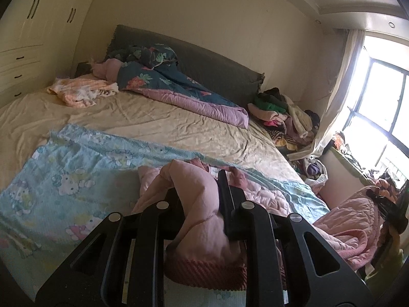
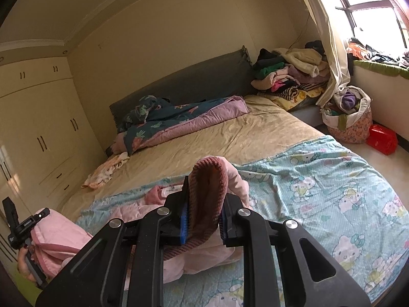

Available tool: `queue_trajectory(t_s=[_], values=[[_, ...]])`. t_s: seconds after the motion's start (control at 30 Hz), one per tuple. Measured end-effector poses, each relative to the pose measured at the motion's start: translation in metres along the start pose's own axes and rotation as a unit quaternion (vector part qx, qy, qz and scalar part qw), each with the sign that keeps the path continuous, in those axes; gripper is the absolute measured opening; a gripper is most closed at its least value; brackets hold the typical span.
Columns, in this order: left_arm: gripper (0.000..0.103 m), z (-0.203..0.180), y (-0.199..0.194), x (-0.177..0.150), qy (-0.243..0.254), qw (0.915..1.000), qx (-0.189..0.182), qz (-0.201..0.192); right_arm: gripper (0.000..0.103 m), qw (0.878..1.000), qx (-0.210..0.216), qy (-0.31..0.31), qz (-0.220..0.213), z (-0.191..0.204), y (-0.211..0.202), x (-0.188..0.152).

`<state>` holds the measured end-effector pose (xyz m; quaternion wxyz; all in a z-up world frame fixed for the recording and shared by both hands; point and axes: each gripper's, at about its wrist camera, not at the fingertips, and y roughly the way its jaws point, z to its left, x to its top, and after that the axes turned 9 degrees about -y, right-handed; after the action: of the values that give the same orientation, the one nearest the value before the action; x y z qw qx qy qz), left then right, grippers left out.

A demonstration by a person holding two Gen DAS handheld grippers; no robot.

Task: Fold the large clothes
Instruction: 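Lift the hem with both grippers and fold it toward the collar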

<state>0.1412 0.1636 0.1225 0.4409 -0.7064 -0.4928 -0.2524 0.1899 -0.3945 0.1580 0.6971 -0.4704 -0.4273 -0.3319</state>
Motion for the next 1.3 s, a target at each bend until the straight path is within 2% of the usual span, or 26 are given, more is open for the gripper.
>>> queue_trajectory(t_s=[0.53,0.97,1.3], values=[[0.013,0.018,0.032,0.016,0.002,0.9992,0.036,-0.013,0.017,1.0,-0.029,-0.012,-0.001,0.01,0.05,0.033],[0.014,0.026,0.067,0.011,0.023,0.9974,0.067,-0.007,0.017,0.999,-0.047,-0.012,0.017,-0.001,0.101,0.032],[0.015,0.03,0.106,0.001,0.057,0.9931,0.101,0.014,0.017,0.996,-0.071,-0.001,0.052,-0.02,0.151,0.013]])
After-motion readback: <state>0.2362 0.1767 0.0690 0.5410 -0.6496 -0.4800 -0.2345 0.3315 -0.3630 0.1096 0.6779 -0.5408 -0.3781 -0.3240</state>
